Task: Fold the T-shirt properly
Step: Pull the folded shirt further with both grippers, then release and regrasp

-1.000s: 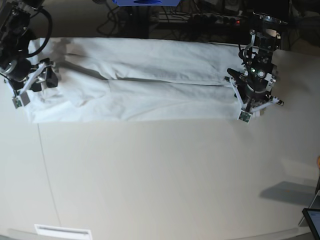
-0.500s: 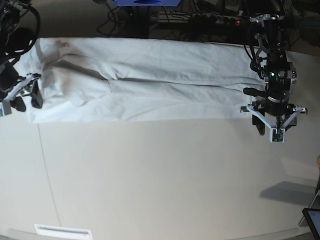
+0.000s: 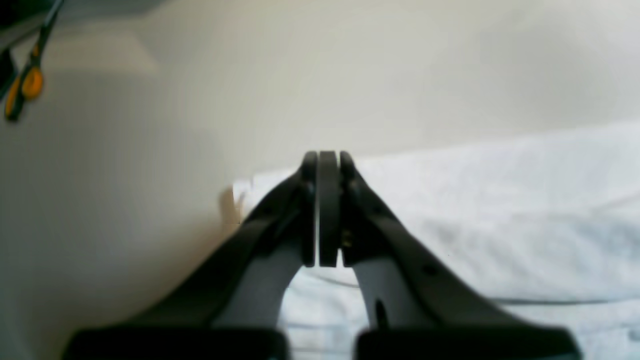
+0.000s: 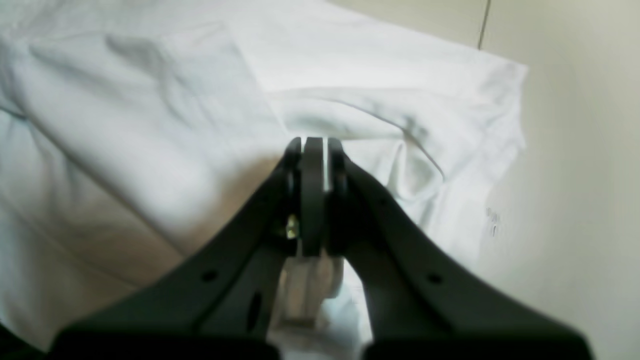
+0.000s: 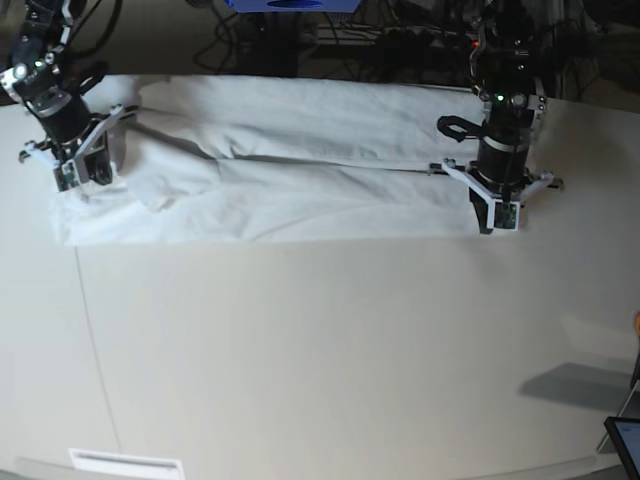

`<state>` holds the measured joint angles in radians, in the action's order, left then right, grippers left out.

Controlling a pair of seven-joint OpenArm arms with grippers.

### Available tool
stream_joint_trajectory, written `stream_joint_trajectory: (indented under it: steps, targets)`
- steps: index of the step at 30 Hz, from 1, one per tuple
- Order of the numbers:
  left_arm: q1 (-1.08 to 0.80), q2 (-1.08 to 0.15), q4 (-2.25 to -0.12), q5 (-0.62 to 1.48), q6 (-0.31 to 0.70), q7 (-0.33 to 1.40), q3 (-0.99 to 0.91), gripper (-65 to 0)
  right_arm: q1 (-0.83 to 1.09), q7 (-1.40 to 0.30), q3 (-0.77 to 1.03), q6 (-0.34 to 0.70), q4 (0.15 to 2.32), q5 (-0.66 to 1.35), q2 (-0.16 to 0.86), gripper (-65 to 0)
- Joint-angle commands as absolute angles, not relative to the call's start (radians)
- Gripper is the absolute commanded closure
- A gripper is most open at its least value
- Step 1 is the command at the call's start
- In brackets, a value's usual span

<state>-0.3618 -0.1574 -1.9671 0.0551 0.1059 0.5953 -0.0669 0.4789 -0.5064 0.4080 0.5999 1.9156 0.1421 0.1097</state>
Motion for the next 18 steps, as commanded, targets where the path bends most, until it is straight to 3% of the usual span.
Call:
stream_joint_trajectory:
  steps: [1,9,18]
  targets:
    - [-0.369,-0.154,-1.986,0.053,0.102,0.562,-0.071,0.0,0.486,-0.479,0.412,0.595,1.929,0.137,0.102,-0.3]
    - [-0.433,-0.151,-1.963,0.044,0.097,0.567,-0.067,0.0,0.475,-0.483,0.409,0.595,1.877,0.088,0.081,-0.1]
    - [-0.361,-0.156,-1.693,-0.002,0.097,0.565,-0.07,0.0,0.409,-0.483,0.412,0.595,1.727,0.087,0.087,-0.1]
